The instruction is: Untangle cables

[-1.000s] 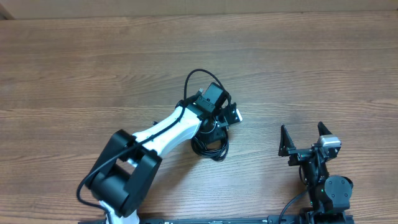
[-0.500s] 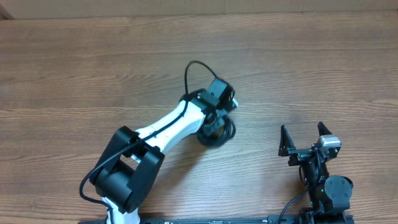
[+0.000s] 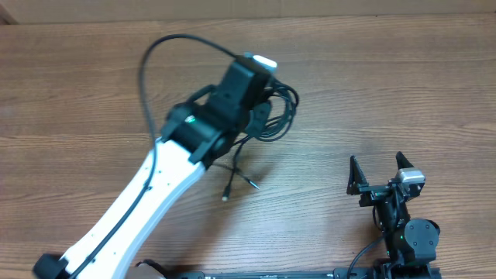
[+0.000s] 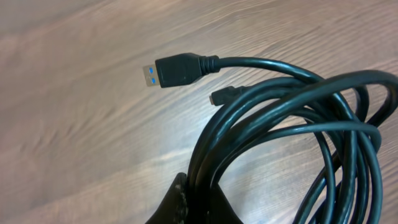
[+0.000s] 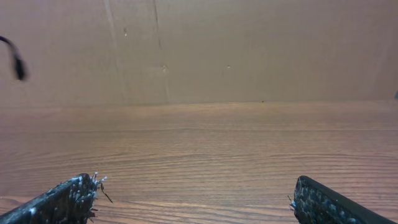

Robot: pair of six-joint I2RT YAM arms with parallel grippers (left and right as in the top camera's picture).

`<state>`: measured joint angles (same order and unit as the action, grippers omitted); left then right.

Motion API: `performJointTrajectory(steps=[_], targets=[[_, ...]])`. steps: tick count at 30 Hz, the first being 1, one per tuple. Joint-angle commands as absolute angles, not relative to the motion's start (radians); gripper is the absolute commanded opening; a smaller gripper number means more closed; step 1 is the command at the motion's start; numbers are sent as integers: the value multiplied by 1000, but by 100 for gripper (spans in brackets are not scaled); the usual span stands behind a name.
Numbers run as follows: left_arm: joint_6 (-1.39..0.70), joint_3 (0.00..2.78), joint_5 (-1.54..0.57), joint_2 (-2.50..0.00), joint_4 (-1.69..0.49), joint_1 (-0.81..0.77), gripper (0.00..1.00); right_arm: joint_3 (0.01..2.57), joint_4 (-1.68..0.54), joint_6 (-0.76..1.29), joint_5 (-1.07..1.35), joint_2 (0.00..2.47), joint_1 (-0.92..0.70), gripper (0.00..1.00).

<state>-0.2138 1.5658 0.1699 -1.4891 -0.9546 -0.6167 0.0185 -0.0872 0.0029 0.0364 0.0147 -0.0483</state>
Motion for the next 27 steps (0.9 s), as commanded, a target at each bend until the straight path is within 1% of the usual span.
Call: performJointTrajectory(steps=[1,5,9,15,20,27], targets=[[-405,1576,186,-1466,-999,-589,4,9,-81,-2,27,7,-51,100],[-539,1575,183,-1465,-1051,-582,4,9,-81,-2,27,7,-51,100],[-543,1574,183,-1466,-1095,-582,4,8,-81,-2,27,7,-51,100],[-637,1574,180,-1466,-1173,-582,4,9,-81,-2,27,7,-51,100],[-635,1574,174,-1452,-1302,-582,5,9,-81,-2,27,7,-51,100],[-639,1574,262,-1399,-1327,-581,5,9,-81,-2,27,7,-51,100]])
